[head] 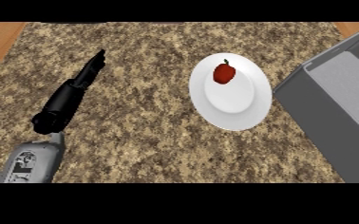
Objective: Pick the lemon from the plate and place it in the cardboard box
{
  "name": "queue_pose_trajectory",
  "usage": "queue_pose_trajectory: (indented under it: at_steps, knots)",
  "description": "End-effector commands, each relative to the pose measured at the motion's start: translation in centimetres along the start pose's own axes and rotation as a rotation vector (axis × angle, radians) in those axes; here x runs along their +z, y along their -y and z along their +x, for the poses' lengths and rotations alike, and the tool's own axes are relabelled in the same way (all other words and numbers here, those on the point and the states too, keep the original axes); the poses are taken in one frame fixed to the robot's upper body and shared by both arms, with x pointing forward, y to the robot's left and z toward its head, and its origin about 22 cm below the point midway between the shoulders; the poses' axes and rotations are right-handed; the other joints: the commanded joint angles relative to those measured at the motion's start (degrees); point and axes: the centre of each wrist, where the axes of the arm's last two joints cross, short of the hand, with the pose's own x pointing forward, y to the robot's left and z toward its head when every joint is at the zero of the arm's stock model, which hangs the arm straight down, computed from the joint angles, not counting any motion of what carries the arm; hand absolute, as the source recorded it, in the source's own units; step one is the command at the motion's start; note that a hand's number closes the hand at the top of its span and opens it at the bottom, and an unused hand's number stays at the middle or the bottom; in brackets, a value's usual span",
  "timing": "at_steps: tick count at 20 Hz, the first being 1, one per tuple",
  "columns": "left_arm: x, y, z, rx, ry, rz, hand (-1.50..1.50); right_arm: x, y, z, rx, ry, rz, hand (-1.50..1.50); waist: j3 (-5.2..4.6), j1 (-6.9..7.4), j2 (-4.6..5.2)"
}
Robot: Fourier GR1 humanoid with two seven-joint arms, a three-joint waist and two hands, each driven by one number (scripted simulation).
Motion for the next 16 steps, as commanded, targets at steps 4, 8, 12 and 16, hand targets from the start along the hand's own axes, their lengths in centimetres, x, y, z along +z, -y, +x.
queue_pose_trajectory:
  at_steps: [4, 8, 12, 16]
  knots:
    - [0.3, -1.4, 0.5, -0.006, 0.000, -0.014, 0.00, -0.9, -0.3, -6.0, 0.055, -0.086, 0.233, 1.50, 0.01, 0.07, -0.10]
    - [1.6, -0.9, -0.6, 0.014, -0.014, -0.017, 0.00, -1.6, -1.0, -6.0, -0.009, 0.052, 0.307, -1.50, 0.01, 0.36, -0.07]
    - [1.2, -2.1, -0.7, 0.008, -0.019, 0.001, 0.00, -1.4, 1.7, -6.7, -0.146, 0.221, 0.197, -1.50, 0.02, -0.07, -0.09]
    - [1.0, -0.9, -0.3, -0.002, -0.008, 0.008, 0.00, -2.2, 1.4, -5.9, -0.616, 0.314, -0.007, -1.50, 0.14, -0.49, -0.45]
